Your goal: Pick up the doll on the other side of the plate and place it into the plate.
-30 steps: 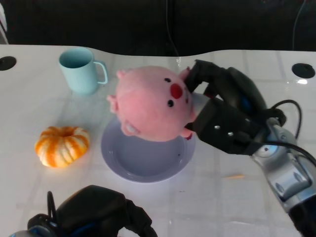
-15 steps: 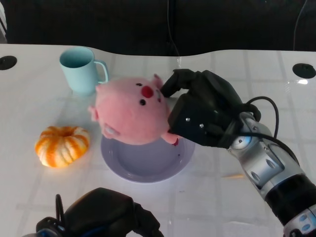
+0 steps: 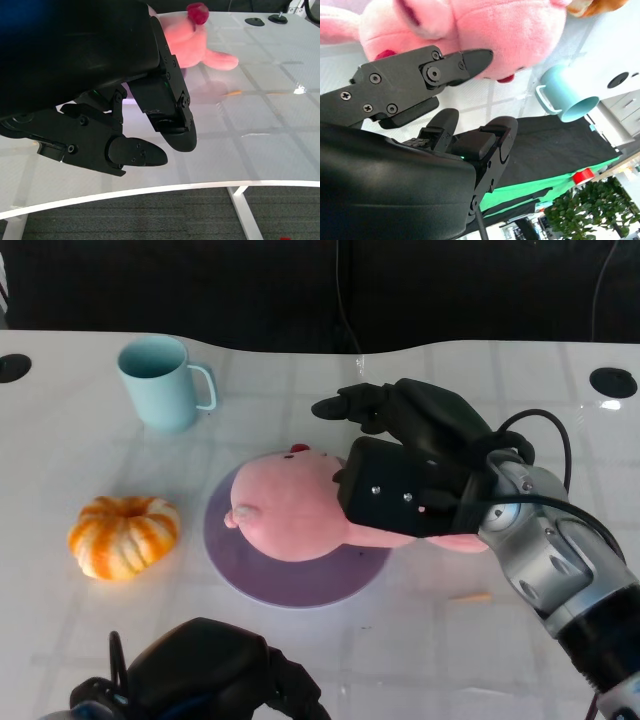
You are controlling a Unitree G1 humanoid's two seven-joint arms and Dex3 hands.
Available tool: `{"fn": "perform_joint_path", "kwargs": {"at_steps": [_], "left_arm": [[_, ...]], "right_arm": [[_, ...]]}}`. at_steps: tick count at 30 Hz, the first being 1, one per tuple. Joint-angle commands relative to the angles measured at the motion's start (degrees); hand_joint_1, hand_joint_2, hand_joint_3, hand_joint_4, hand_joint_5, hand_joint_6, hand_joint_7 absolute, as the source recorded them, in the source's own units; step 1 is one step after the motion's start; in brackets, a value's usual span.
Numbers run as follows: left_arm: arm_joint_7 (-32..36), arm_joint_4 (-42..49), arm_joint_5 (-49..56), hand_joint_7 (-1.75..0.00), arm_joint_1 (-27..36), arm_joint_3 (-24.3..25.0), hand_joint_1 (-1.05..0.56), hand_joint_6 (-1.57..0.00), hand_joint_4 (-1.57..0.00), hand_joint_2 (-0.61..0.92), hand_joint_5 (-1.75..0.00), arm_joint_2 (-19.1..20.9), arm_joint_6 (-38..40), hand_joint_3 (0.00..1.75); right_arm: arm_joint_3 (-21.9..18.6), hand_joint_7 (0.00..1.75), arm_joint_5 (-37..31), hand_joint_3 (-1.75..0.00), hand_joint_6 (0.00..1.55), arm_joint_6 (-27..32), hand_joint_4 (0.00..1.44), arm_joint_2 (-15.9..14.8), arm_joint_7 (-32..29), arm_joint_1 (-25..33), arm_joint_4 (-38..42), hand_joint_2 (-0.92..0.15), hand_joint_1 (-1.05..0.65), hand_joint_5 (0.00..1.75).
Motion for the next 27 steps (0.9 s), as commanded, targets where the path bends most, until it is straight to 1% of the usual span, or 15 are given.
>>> {"fn": "perform_joint_path", "kwargs": {"at_steps": [1, 3, 7, 10, 12, 13, 16, 20, 23, 24, 27], "left_arm": [[-0.41, -0.57, -0.42, -0.01, -0.43, 0.38, -0.25, -1.08, -0.79, 0.92, -1.21, 0.96, -0.08, 0.25], [-0.43, -0.54, -0.15, -0.01, -0.56, 0.22, -0.26, -1.09, -0.79, 0.92, -1.23, 0.88, 0.13, 0.24], [-0.92, -0.94, 0.24, -0.01, -0.83, -0.23, -0.27, -1.08, -0.78, 0.92, -1.2, 0.57, 1.07, 0.26], [-1.79, -1.21, 0.0, -0.01, -1.12, -0.54, -0.27, -1.07, -0.77, 0.92, -1.18, 0.3, 2.2, 0.27], [-1.57, -1.14, 0.08, -0.01, -1.31, -0.72, -0.27, -1.08, -0.78, 0.92, -1.18, 0.18, 2.14, 0.27], [-1.52, -1.16, 0.12, -0.01, -1.39, -0.81, -0.26, -1.08, -0.78, 0.92, -1.18, 0.12, 2.23, 0.26], [-1.12, -0.92, 0.3, -0.01, -1.67, -1.0, -0.26, -1.08, -0.79, 0.92, -1.18, 0.23, 1.86, 0.26], [-1.99, -1.15, 0.6, 0.0, -2.13, -1.15, -0.27, -1.07, -0.78, 0.92, -1.18, 0.56, 2.77, 0.27], [-2.15, -1.13, 0.31, 0.0, -2.38, -0.96, -0.27, -1.07, -0.76, 0.92, -1.16, 0.77, 3.02, 0.28], [-1.82, -0.91, 0.08, 0.0, -2.39, -0.82, -0.27, -1.07, -0.77, 0.92, -1.16, 0.85, 2.65, 0.28], [-1.55, -0.45, -0.16, -0.01, -2.45, -0.58, -0.26, -1.08, -0.78, 0.92, -1.17, 1.15, 2.23, 0.27]], "right_arm": [[-0.42, 0.0, 0.39, -0.15, 0.54, 0.84, 0.31, -1.63, 1.82, 1.55, -4.02, -0.92, -0.58, 0.55], [-0.84, 0.0, 0.63, -0.16, 0.53, 0.95, 0.3, -2.29, 2.79, 2.52, -6.78, -0.92, -0.6, 0.55], [-2.18, 0.0, 1.63, -0.18, 0.53, 1.72, 0.3, -4.04, 5.04, 5.19, -13.44, -0.92, -0.61, 0.56], [-3.42, 0.01, 1.97, -0.21, 0.54, 2.06, 0.32, -6.28, 6.97, 8.21, -19.58, -0.92, -0.61, 0.59], [-4.78, 0.01, 2.63, -0.23, 0.56, 1.78, 0.32, -8.22, 8.22, 11.25, -24.24, -0.92, -0.6, 0.66], [-5.42, 0.02, 3.12, -0.23, 0.57, 1.51, 0.31, -8.89, 8.55, 12.49, -25.81, -0.92, -0.59, 0.72], [-8.71, 0.04, 6.21, -0.2, 0.62, -1.61, 0.34, -11.37, 8.46, 18.32, -30.17, -0.92, -0.52, 0.8], [-12.37, 0.09, 9.1, -0.15, 0.72, -5.28, 0.45, -13.5, 7.35, 24.64, -32.8, -0.92, -0.44, 0.88], [-15.3, 0.13, 11.8, -0.11, 0.81, -8.96, 0.55, -14.11, 5.99, 29.59, -32.91, -0.92, -0.36, 0.93], [-16.11, 0.15, 12.45, -0.1, 0.85, -9.82, 0.61, -14.34, 5.76, 31.16, -33.06, -0.91, -0.31, 0.97], [-17.93, 0.2, 14.18, -0.09, 0.95, -11.65, 0.7, -14.96, 6.01, 34.67, -33.46, -0.91, -0.22, 1.06]]}}
